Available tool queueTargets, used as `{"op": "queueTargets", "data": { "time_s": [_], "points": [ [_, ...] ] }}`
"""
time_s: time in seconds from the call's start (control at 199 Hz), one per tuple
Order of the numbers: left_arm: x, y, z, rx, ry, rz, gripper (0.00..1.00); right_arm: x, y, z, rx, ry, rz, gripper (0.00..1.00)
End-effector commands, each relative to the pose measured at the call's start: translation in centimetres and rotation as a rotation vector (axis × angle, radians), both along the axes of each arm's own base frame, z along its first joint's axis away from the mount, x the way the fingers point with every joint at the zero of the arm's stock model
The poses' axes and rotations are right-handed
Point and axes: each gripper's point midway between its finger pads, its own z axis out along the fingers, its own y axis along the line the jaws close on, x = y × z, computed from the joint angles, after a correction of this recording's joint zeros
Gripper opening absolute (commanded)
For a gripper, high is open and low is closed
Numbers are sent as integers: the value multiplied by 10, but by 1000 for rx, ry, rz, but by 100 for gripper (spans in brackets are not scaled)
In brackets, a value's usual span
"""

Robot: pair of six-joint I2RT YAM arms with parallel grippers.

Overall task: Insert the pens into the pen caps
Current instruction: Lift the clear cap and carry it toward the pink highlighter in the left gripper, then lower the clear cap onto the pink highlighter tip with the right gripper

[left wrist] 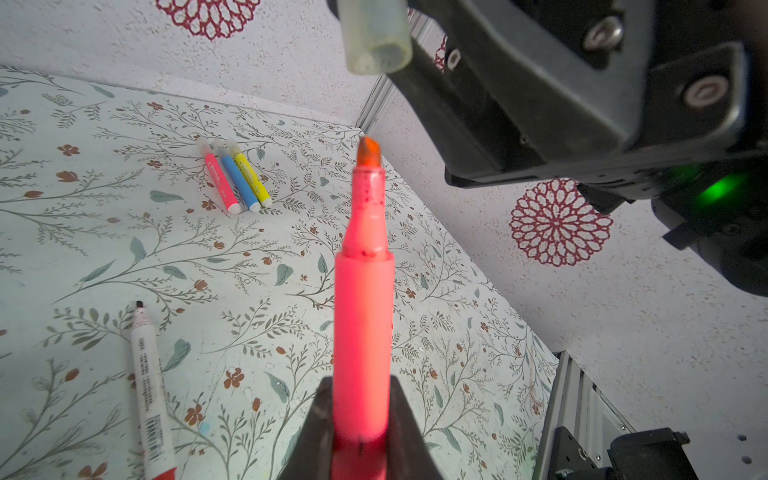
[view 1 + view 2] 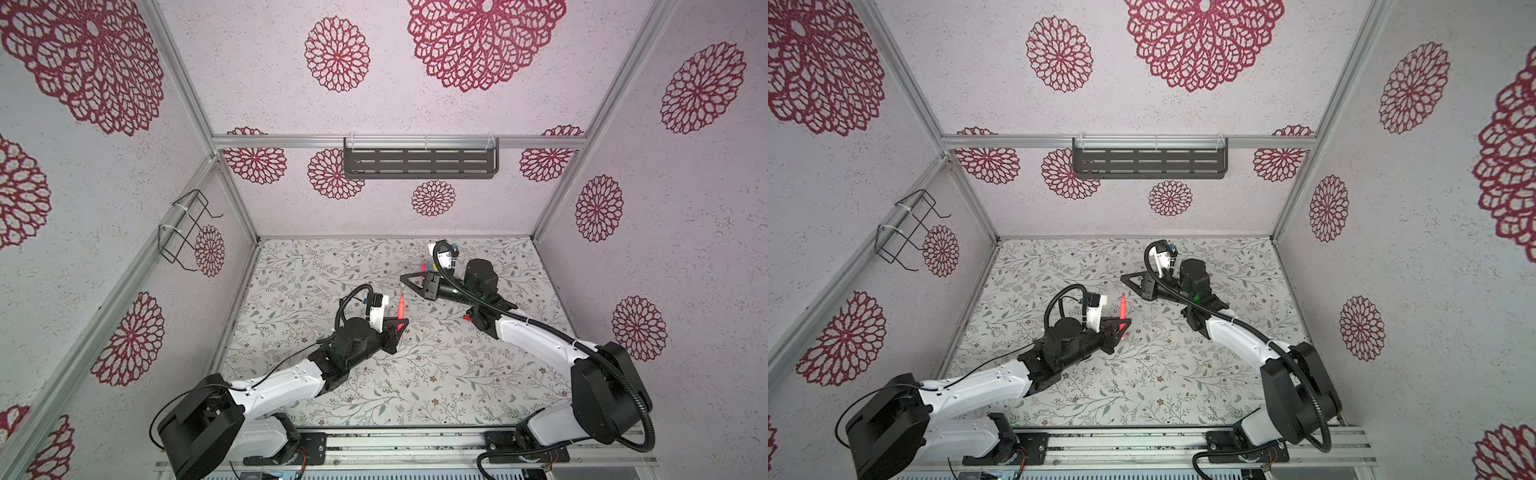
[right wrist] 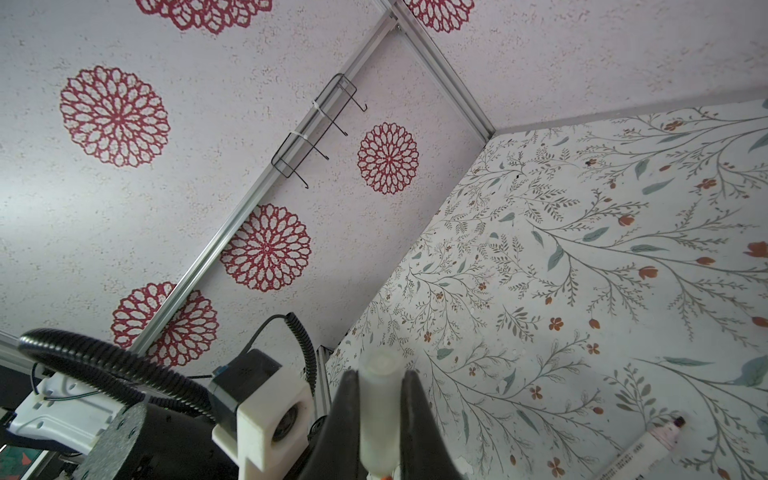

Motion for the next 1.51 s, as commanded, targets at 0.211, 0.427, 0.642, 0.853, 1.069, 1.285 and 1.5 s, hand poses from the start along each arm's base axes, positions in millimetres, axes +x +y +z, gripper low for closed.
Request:
{"op": "queueTargets", "data": {
  "time_s": [0.211,0.427,0.642,0.853,1.069,1.285,1.5],
  "points": [
    [-2,2,21,-24,-48,3,0,-12,9,16,31,-77,53,9],
    [-1,6,23,-10,-64,19,0,-19,12,17,35,-86,70,9],
    [-1,6,26,-13,-69,22,0,-24,11,12,31,-88,75,9],
    [-5,7,36,-45,-85,11,0,-31,10,11,44,-102,86,12],
    [-11,3,57,-129,-111,-27,0,-52,10,19,119,-164,157,23],
    [-14,5,64,-146,-130,-33,0,-66,-2,30,173,-202,168,54],
    [-16,7,61,-139,-126,-33,0,-63,-21,50,176,-234,126,56]
  ]
}}
